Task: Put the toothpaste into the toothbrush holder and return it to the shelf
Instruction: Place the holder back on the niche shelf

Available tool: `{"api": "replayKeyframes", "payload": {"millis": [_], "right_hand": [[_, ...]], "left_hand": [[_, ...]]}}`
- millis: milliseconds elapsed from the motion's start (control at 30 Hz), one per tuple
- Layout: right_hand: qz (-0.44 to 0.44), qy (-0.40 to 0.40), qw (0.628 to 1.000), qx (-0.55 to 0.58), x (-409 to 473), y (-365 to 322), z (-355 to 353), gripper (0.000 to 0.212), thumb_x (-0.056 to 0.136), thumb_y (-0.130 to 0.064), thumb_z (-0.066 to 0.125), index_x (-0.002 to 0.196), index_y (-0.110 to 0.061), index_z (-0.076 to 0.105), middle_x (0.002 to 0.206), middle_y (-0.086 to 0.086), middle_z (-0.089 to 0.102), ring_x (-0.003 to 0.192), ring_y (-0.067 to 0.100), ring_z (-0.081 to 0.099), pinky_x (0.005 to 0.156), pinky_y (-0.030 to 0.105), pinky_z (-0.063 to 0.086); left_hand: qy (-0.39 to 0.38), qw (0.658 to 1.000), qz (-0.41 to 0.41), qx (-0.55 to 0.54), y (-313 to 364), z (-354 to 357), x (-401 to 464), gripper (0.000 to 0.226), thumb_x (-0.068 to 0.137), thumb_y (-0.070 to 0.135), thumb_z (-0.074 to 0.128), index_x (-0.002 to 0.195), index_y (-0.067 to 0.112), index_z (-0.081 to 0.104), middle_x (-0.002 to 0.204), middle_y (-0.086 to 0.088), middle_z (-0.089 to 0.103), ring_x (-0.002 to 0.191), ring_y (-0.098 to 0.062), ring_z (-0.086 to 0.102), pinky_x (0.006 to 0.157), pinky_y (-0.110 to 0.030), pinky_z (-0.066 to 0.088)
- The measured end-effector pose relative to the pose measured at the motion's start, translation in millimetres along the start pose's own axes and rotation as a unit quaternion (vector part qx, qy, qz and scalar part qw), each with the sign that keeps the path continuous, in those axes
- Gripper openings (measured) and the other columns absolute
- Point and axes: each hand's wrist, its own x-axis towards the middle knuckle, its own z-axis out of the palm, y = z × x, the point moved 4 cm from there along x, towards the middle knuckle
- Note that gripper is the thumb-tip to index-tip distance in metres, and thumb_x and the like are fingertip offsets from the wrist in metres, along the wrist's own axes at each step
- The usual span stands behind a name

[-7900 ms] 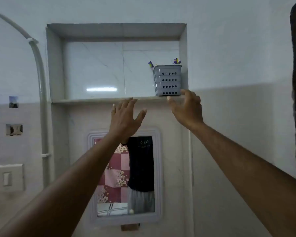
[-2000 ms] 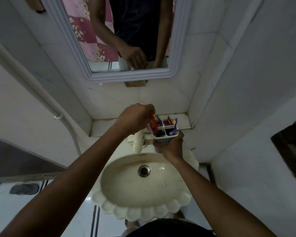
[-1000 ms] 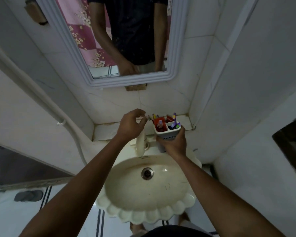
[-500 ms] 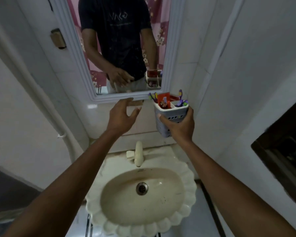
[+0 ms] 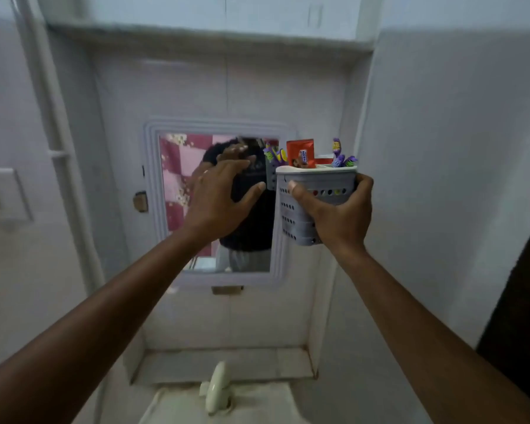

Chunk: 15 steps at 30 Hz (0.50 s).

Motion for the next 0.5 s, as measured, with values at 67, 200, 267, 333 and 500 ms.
{"api": "replayKeyframes", "payload": {"millis": [67, 200, 267, 333, 500], "right_hand": [[-0.007, 0.002, 1.000, 0.025, 28.4, -29.8, -11.4, 0.104, 0.050, -0.080, 0.096, 0.129, -0.027, 0.053, 0.124, -0.007, 0.070, 0.109, 0.014, 0.074, 0.087, 0.036, 0.068], [-0.023, 0.013, 0.998, 0.061, 71.7, -81.3, -32.9, 0.101, 0.046, -0.081, 0.094, 0.123, -0.029, 0.053, 0.118, -0.011, 0.071, 0.102, 0.009, 0.075, 0.086, 0.036, 0.067], [-0.035, 0.020, 0.998, 0.048, 82.7, -103.2, -36.0, 0.100, 0.045, -0.083, 0.093, 0.119, -0.031, 0.052, 0.117, -0.010, 0.070, 0.102, 0.010, 0.075, 0.087, 0.039, 0.067], [-0.068, 0.042, 0.995, 0.054, 110.5, -135.7, -50.2, 0.100, 0.043, -0.087, 0.091, 0.116, -0.031, 0.052, 0.116, -0.010, 0.070, 0.103, 0.013, 0.074, 0.088, 0.043, 0.066], [-0.100, 0.064, 0.992, 0.049, 147.8, -188.4, -55.3, 0.104, 0.045, -0.089, 0.091, 0.120, -0.027, 0.053, 0.117, -0.010, 0.067, 0.107, 0.015, 0.072, 0.085, 0.037, 0.061]], "left_hand": [[0.029, 0.999, 0.010, -0.015, 25.9, -18.8, 24.8, 0.057, 0.098, 0.059, 0.063, 0.139, 0.021, 0.062, 0.138, -0.001, 0.067, 0.121, -0.014, 0.062, 0.105, -0.047, 0.054], [0.078, 0.996, 0.019, -0.030, 62.8, -52.8, 68.0, 0.066, 0.096, 0.068, 0.061, 0.146, 0.024, 0.058, 0.149, 0.000, 0.061, 0.135, -0.015, 0.055, 0.112, -0.047, 0.048], [0.095, 0.995, 0.029, -0.017, 69.4, -65.6, 85.1, 0.067, 0.096, 0.071, 0.060, 0.145, 0.025, 0.059, 0.148, 0.002, 0.062, 0.136, -0.016, 0.056, 0.113, -0.050, 0.048], [0.123, 0.991, 0.056, -0.003, 92.2, -81.0, 111.2, 0.067, 0.096, 0.071, 0.060, 0.145, 0.025, 0.059, 0.147, 0.003, 0.063, 0.135, -0.016, 0.058, 0.112, -0.050, 0.049], [0.149, 0.985, 0.084, 0.008, 108.0, -95.8, 155.2, 0.066, 0.096, 0.069, 0.060, 0.144, 0.023, 0.061, 0.146, 0.003, 0.064, 0.137, -0.018, 0.058, 0.115, -0.047, 0.046]]}}
